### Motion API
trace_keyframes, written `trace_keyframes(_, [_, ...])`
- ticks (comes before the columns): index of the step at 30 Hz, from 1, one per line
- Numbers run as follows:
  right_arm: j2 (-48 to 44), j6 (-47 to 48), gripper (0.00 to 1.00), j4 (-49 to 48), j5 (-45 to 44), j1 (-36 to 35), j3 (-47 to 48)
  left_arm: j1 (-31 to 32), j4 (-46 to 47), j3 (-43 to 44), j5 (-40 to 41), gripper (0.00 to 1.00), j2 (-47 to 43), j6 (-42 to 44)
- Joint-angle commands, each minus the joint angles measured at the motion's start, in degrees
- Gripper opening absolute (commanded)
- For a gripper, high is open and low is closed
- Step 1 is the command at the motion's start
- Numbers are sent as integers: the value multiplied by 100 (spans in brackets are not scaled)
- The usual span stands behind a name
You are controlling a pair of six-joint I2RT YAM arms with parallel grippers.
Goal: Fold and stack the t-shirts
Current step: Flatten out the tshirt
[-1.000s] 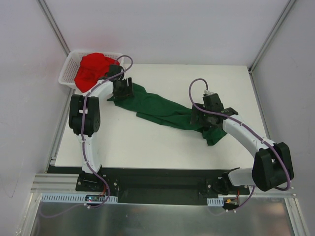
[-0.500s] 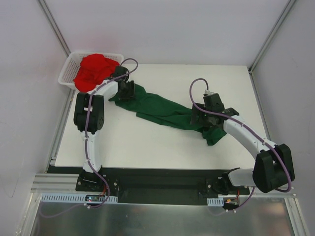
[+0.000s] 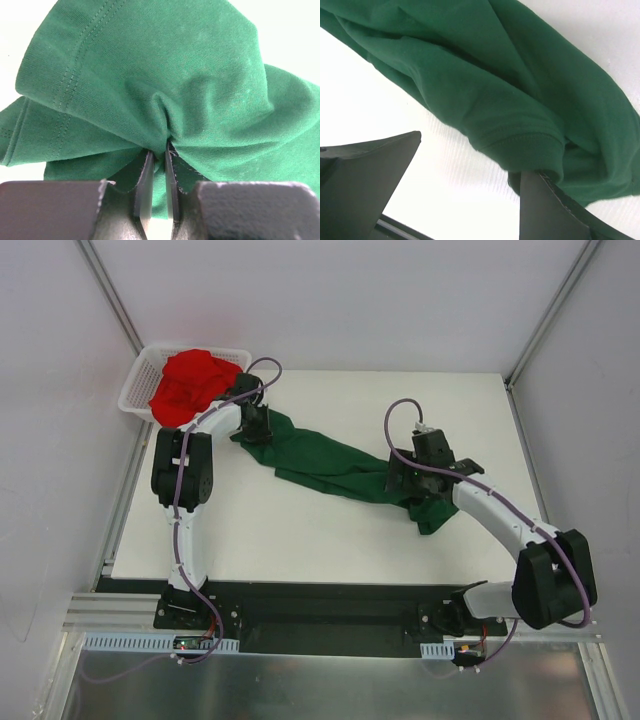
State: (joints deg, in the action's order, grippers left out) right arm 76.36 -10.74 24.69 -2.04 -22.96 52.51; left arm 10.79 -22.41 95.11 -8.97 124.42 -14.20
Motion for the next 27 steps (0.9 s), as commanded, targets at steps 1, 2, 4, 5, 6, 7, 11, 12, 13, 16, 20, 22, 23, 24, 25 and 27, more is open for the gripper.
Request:
trace_keyframes(1, [414,-165,88,-368,160,37,57,-68,-237,69,45,10,91,84])
trace_keyframes(2, [493,-182,85,-446,343,29,84,-68,-246,69,36,9,82,84])
trace_keyframes(4, [678,-191,79,-526,362,37,101,-68,-237,60,27,8,74,92])
trace_keyframes(5, [722,-191,77,-561,363,37,145,-59,-228,60,18,8,74,92])
trace_keyframes(6, [818,-183,75,-570,371,37,171,-59,-228,60,18,8,74,101])
trace_keyframes(7, [854,-174,72,-570,380,37,207,-68,-228,60,10,8,65,101])
trace_keyframes(11, [907,-121,56,-553,380,37,303,-59,-228,60,1,8,65,101])
trace_keyframes(12, [907,-95,53,-544,380,29,330,-59,-228,60,-8,8,82,110])
trace_keyframes(13, [881,-86,44,-544,363,37,339,-59,-228,69,-25,8,82,110])
trace_keyframes(16, [855,-34,21,-456,293,37,382,-59,-228,87,-34,8,82,136])
trace_keyframes(20, [732,-16,1,-281,11,37,444,-59,-220,60,-131,5,65,163])
trace_keyframes(22, [644,-15,1,-210,-233,29,453,-59,-202,-36,-184,3,-5,180])
trace_keyframes(23, [565,-24,1,-106,-339,37,470,-59,-185,-89,-201,3,-93,180])
trace_keyframes(24, [512,-24,1,-52,-436,37,479,-59,-141,-159,-236,3,-163,189])
trace_keyframes(25, [460,-24,1,-17,-629,37,497,-59,-62,-299,-254,3,-233,207])
trace_keyframes(27, [258,-16,1,106,-814,28,514,-77,9,-440,-376,3,-497,216])
